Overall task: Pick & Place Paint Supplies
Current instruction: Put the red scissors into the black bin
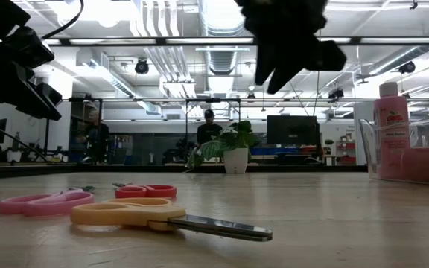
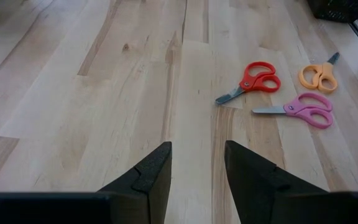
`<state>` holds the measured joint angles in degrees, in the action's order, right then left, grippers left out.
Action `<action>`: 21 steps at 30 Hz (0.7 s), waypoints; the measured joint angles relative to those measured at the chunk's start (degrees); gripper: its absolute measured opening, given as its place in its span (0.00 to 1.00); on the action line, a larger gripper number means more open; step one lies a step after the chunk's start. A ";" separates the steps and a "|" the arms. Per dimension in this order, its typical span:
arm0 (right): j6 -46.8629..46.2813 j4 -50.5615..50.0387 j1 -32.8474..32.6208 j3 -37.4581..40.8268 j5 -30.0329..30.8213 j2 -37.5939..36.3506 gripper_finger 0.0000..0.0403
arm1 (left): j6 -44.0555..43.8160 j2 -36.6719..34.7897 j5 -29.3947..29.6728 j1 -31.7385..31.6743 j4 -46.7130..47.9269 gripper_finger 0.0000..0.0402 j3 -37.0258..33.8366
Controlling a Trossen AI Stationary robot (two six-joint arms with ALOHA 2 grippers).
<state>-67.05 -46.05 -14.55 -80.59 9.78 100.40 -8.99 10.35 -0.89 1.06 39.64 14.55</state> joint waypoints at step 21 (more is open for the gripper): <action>5.68 -0.52 0.57 -23.16 -0.85 24.27 0.26 | 0.00 0.00 0.00 0.00 0.02 0.37 0.00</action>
<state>-61.38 -46.57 -13.98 -103.76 8.93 124.67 -8.99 10.35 -0.89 1.06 39.66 14.55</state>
